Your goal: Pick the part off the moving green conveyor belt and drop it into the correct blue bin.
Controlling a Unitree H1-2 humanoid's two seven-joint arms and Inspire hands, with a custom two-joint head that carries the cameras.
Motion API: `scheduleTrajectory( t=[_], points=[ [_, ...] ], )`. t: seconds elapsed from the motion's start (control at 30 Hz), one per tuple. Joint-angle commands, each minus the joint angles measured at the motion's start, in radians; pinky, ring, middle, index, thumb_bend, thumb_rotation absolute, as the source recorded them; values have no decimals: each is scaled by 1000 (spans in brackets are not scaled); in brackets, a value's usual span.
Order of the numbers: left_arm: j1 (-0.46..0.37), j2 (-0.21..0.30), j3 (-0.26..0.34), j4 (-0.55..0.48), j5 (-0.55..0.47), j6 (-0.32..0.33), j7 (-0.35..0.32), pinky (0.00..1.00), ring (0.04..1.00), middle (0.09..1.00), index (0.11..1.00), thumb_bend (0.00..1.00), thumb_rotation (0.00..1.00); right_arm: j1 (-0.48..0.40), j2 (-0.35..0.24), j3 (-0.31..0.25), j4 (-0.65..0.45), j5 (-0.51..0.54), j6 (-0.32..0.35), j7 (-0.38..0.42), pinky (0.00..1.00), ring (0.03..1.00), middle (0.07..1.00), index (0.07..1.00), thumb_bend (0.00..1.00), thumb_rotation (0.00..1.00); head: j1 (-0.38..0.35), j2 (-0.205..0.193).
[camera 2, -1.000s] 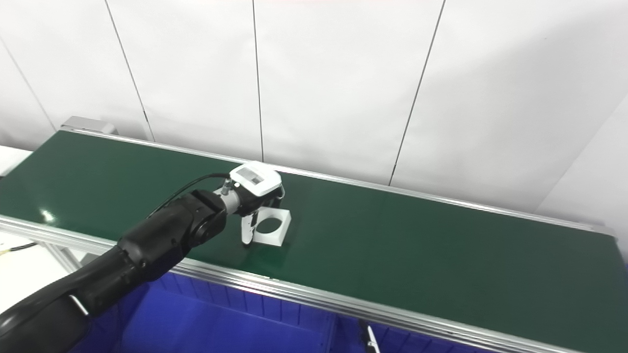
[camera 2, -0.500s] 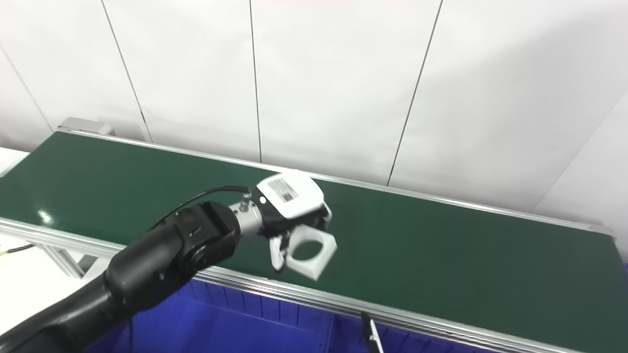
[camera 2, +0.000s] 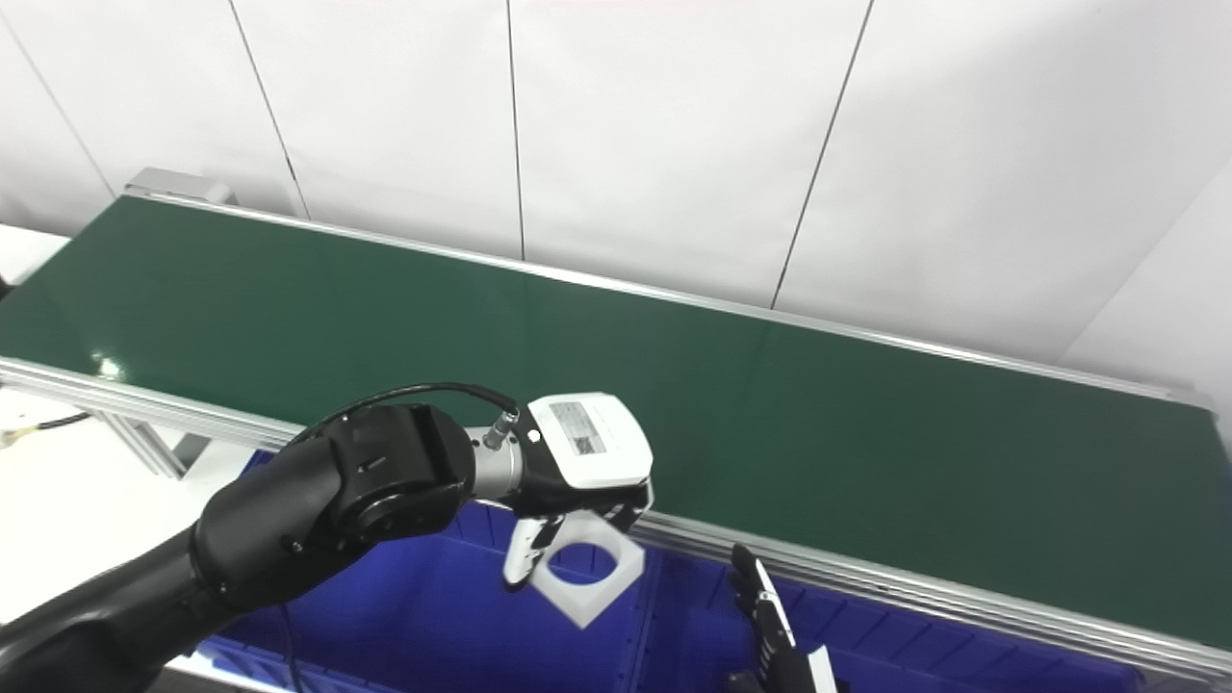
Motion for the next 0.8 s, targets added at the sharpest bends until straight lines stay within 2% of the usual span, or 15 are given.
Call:
scheduleTrajectory(
  t=[0.0, 0.17, 0.4, 0.5, 0.6, 0.77],
  points=[
    [9, 27, -9, -23, 39, -32, -18, 179, 244, 463, 493, 523, 0, -1, 10, -13, -41, -3, -49, 13, 916, 937, 959, 957, 812, 989, 4, 7],
    [76, 47, -8, -17, 115, -80, 17, 118, 181, 471, 489, 525, 0, 6, 16, -30, -54, -2, -49, 33, 911, 934, 958, 960, 813, 995, 16, 20],
    [157, 61, 19, 34, 210, -107, 89, 113, 179, 471, 487, 526, 0, 8, 21, -51, -57, 3, -49, 52, 901, 932, 956, 962, 813, 992, 30, 19],
    [191, 64, 43, 84, 246, -108, 169, 110, 178, 471, 487, 526, 0, 9, 24, -55, -55, 2, -49, 53, 896, 928, 953, 957, 812, 988, 31, 15],
    [233, 57, 81, 138, 259, -90, 283, 118, 189, 471, 488, 525, 0, 10, 25, -56, -53, 7, -49, 57, 901, 927, 954, 958, 806, 982, 31, 15],
    [321, 14, 170, 175, 270, -11, 438, 149, 216, 471, 485, 525, 0, 13, 29, -60, -50, 7, -49, 65, 908, 923, 952, 957, 808, 977, 24, 8]
  ],
)
